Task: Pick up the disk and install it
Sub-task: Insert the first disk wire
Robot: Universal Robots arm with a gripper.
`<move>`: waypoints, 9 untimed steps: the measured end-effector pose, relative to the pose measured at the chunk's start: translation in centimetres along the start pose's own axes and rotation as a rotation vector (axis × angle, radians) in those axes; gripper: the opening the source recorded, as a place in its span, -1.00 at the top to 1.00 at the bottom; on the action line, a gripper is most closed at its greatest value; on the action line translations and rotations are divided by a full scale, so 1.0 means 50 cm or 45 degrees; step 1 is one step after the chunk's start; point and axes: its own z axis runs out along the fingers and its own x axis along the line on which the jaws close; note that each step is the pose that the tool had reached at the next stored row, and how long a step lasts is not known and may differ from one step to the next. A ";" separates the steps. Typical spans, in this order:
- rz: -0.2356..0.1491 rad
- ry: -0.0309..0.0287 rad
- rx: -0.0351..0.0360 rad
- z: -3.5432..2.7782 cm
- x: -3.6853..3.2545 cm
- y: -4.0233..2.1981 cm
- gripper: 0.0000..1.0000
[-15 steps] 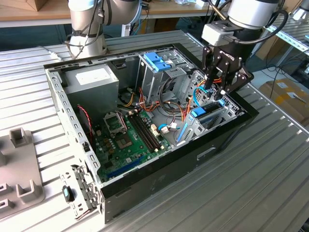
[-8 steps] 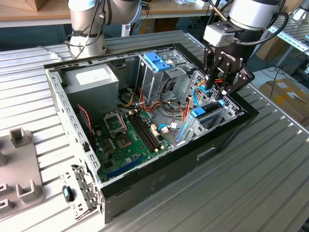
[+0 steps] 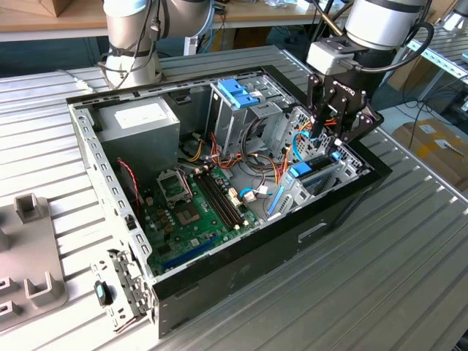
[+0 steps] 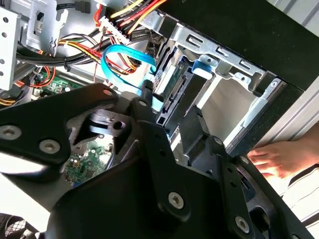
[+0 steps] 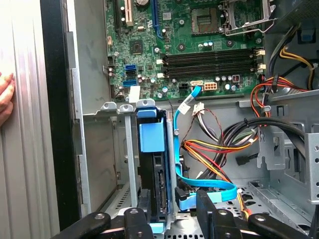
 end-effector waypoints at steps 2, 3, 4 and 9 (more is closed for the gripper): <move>0.000 -0.0001 0.0000 0.000 0.000 0.000 0.42; 0.000 0.0000 0.0000 0.000 0.000 0.000 0.55; 0.000 -0.0001 0.0000 0.000 0.000 0.000 0.55; 0.000 0.0000 0.0000 0.000 0.000 0.000 0.68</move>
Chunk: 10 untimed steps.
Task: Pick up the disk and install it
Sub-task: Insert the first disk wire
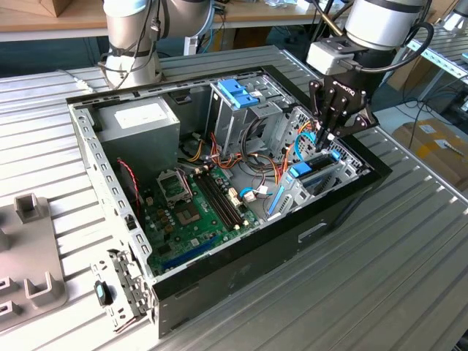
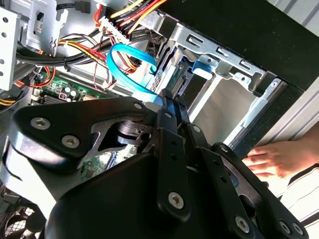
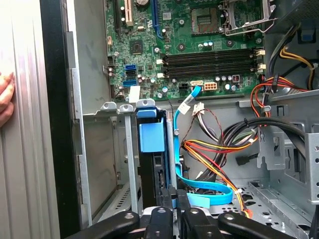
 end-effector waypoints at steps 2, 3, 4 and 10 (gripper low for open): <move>0.000 -0.0001 0.0000 0.000 0.000 0.000 0.68; 0.000 0.0000 0.0000 0.000 0.000 0.000 0.68; 0.000 -0.0001 0.0000 0.000 0.000 0.000 0.68; -0.006 -0.0028 0.0157 0.000 0.001 0.009 0.68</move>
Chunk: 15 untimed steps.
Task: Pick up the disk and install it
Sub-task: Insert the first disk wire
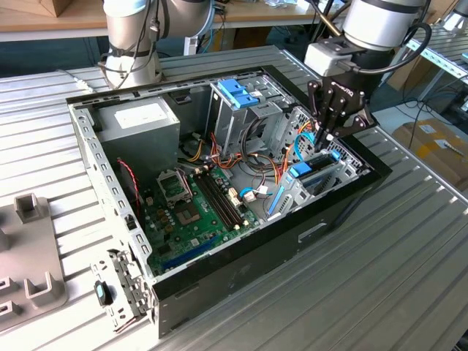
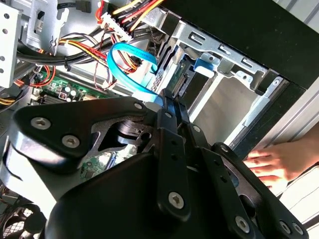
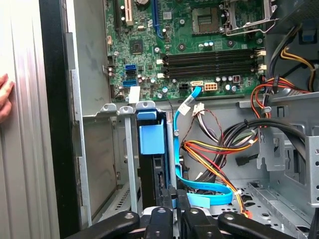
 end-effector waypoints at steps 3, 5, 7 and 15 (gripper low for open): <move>0.000 0.0002 0.0001 0.000 0.000 0.000 0.68; 0.000 -0.0014 0.0020 0.000 0.000 0.001 0.68; 0.000 -0.0064 0.0170 0.000 0.001 0.003 0.68; -0.002 -0.0159 0.0517 0.000 0.003 0.009 0.68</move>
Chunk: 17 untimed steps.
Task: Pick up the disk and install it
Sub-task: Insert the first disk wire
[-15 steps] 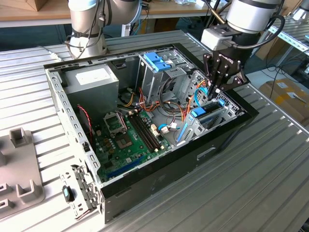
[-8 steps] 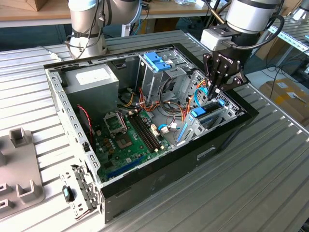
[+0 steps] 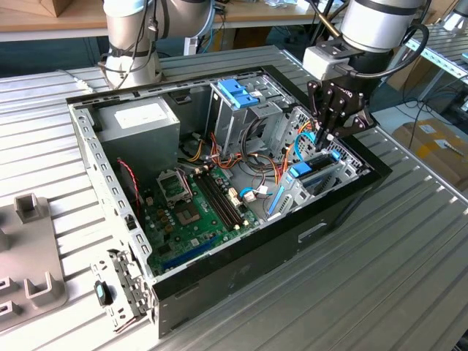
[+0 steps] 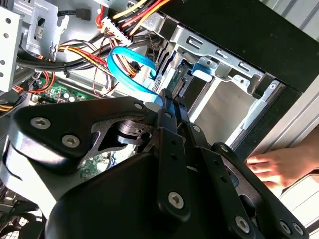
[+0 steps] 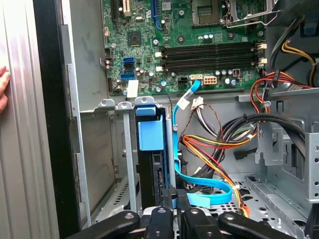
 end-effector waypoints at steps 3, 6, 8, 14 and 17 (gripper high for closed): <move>0.000 0.0000 0.0005 0.000 0.000 0.000 0.68; 0.000 0.0000 0.0009 0.000 0.000 0.000 0.68; 0.000 0.0000 0.0011 0.000 0.000 0.000 0.68; -0.005 -0.0034 0.0452 0.000 0.009 0.013 0.68; -0.009 -0.0050 0.0657 0.000 0.011 0.016 0.68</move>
